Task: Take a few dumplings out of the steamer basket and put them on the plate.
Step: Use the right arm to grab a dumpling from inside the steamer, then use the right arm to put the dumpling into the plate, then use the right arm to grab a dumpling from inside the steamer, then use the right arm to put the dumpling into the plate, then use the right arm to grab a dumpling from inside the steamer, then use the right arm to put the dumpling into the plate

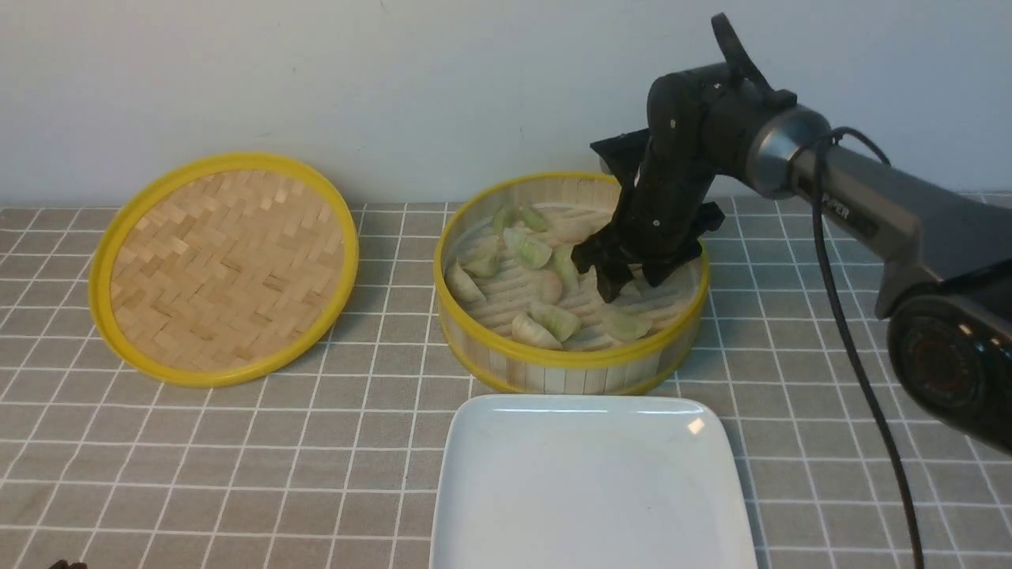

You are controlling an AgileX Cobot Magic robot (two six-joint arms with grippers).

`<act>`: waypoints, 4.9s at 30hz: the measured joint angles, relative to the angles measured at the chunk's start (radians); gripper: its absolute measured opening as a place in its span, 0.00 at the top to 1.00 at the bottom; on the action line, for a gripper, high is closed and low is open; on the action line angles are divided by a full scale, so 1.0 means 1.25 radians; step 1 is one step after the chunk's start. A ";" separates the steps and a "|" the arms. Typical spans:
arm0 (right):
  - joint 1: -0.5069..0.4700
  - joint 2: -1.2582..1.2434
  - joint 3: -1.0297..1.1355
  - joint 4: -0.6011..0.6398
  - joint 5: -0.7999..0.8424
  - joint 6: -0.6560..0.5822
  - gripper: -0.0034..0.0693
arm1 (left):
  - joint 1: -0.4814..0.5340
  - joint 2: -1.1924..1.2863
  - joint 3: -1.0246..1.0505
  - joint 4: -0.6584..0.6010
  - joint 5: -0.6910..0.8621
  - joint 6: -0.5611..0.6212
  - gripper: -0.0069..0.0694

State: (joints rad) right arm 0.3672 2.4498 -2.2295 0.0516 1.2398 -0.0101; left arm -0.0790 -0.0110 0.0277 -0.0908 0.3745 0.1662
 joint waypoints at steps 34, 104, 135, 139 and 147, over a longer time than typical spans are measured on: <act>0.204 -0.513 0.800 0.168 -0.143 -0.039 0.47 | 0.000 0.000 0.000 0.000 0.000 0.000 0.90; 0.133 -0.429 0.739 0.217 -0.123 -0.085 0.53 | 0.000 0.000 0.000 0.000 0.001 0.000 0.90; 0.017 -0.065 0.115 -0.026 -0.008 -0.037 0.57 | 0.000 0.000 0.000 0.000 0.001 0.000 0.90; 0.017 -0.085 0.108 -0.015 -0.006 -0.027 0.79 | 0.000 0.000 0.000 0.000 0.001 0.000 0.90; 0.018 -0.326 0.186 0.066 -0.004 -0.011 0.78 | 0.000 0.000 0.000 0.000 0.001 0.000 0.90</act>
State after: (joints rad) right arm 0.3900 2.0420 -1.9974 0.1338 1.2346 -0.0241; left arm -0.0790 -0.0110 0.0277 -0.0908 0.3757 0.1662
